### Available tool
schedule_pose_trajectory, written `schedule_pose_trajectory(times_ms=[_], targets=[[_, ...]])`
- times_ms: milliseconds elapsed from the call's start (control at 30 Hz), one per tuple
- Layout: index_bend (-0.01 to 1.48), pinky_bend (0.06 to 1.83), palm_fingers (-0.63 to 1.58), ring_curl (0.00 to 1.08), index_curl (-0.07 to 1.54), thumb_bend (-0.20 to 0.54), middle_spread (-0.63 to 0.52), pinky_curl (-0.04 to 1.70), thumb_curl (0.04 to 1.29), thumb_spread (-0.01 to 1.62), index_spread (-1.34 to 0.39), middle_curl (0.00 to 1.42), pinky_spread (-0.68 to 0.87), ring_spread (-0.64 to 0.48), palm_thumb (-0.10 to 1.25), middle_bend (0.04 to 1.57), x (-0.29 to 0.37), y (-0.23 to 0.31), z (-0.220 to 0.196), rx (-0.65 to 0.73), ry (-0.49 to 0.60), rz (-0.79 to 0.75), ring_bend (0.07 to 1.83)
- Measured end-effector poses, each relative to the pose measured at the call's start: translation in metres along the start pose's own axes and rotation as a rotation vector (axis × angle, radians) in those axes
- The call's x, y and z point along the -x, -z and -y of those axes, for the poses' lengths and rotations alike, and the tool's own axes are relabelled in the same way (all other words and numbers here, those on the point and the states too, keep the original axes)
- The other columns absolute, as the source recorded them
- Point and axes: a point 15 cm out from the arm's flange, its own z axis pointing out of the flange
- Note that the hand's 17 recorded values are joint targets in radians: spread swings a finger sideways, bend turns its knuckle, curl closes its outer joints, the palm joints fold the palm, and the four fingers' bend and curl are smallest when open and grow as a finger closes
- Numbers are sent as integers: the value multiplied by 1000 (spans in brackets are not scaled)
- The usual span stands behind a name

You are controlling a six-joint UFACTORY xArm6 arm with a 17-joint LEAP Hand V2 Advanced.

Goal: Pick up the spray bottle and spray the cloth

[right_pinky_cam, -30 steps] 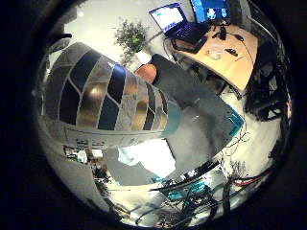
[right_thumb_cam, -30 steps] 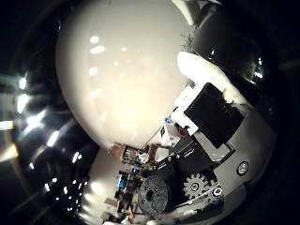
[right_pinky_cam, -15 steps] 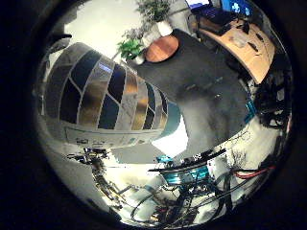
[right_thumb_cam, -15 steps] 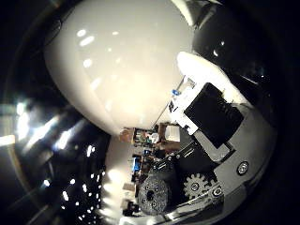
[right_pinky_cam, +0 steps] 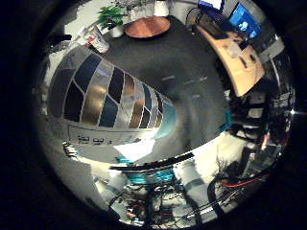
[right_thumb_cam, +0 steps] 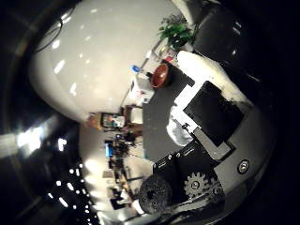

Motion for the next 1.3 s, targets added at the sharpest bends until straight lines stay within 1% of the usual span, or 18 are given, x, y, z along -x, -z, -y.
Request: schedule_pose_trajectory(times_ms=[67,167,300,433,500,567,767,867,1033,1167,1300], targets=[[382,557,1126,330,650,-14,-358,-19,363,951,-578,492,132,-451,1138,1025,-2,-7,-2,7,30,-45,949],[385,558,1125,330,647,-14,-358,-19,364,951,-576,491,133,-451,1138,1027,-6,-17,-4,18,48,-82,950],[389,559,1124,331,643,-14,-357,-19,364,951,-575,490,134,-451,1138,1028,-7,-27,-11,41,47,-83,950],[392,560,1124,331,640,-15,-357,-19,364,951,-573,489,134,-451,1138,1029,5,-21,-8,25,59,-60,950],[392,560,1124,331,639,-16,-357,-19,361,952,-572,489,134,-453,1133,1030,16,-9,-2,6,66,-41,950],[393,560,1124,332,638,-14,-357,-19,362,951,-570,488,134,-455,1137,1030,30,14,10,-30,73,-13,950],[392,570,1128,331,634,-15,-361,-21,361,954,-568,485,108,-455,1127,1032,58,71,25,-75,88,50,951],[398,569,1129,329,632,-15,-363,-21,362,955,-571,483,101,-455,1127,1033,60,78,24,-80,93,56,952],[410,568,1130,327,631,-15,-364,-21,364,955,-572,480,96,-455,1126,1034,63,64,13,-48,104,55,953],[413,569,1129,326,629,-15,-364,-21,365,955,-571,478,94,-454,1126,1036,51,24,-8,24,86,39,954],[409,569,1128,325,626,-15,-361,-21,366,956,-570,480,93,-454,1126,1043,40,-7,-23,58,71,31,955]])
